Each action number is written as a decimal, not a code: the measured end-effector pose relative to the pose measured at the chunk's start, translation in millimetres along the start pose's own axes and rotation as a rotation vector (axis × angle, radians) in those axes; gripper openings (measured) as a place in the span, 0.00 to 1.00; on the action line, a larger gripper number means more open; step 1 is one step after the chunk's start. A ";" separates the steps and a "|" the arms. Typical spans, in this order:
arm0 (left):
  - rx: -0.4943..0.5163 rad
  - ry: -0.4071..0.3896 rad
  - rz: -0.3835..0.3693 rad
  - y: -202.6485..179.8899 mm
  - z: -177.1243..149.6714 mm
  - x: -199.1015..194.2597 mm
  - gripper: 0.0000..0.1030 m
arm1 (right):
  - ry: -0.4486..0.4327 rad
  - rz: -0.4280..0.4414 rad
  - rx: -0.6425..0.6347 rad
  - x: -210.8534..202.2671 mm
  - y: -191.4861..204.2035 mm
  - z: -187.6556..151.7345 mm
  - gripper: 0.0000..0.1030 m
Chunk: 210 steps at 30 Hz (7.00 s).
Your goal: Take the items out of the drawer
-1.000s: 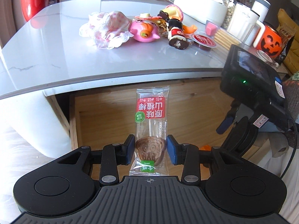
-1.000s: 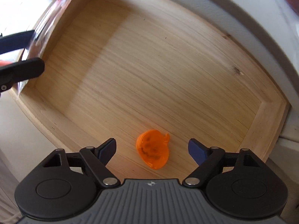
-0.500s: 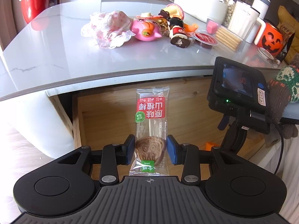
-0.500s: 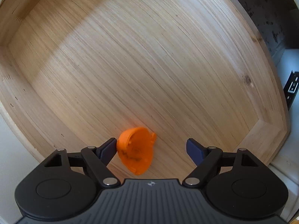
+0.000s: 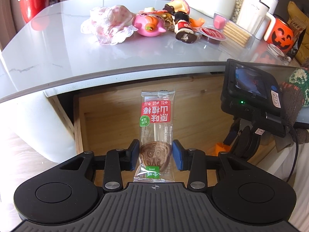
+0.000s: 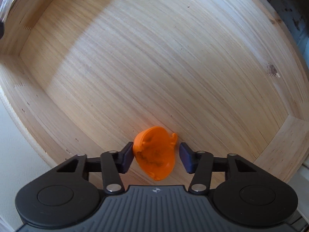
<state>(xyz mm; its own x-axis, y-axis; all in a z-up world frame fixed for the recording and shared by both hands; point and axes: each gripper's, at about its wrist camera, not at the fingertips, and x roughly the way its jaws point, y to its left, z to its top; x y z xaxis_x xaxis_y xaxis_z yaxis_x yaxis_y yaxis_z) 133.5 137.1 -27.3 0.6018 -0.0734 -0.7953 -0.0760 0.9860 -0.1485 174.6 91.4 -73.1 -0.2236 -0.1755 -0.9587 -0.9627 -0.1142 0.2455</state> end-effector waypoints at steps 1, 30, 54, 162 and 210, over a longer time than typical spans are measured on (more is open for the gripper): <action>0.001 0.001 -0.002 -0.4 0.0 -0.3 0.40 | -0.003 -0.010 -0.003 -0.5 0.7 -1.0 0.44; -0.019 -0.184 -0.094 -26.0 33.4 -48.4 0.40 | -0.976 -0.086 0.324 -184.6 22.4 -182.4 0.44; -0.152 -0.123 0.203 14.2 232.0 25.9 0.40 | -1.037 0.024 0.447 -123.6 -35.8 -188.0 0.44; -0.217 -0.343 0.233 -81.8 -33.1 20.3 0.40 | -1.145 -0.356 0.699 -39.2 10.0 -152.1 1.00; -0.261 -0.405 0.215 -59.7 -1.4 15.5 0.32 | -1.138 -0.423 0.576 -47.3 -20.2 -120.9 1.00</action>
<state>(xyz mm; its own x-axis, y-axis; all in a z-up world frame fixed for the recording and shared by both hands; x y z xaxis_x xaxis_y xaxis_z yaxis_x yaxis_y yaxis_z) 146.3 76.9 -31.5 0.8060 0.2412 -0.5406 -0.3960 0.8984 -0.1897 223.1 -16.2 -15.4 0.3735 0.7075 -0.6000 -0.8528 0.5164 0.0781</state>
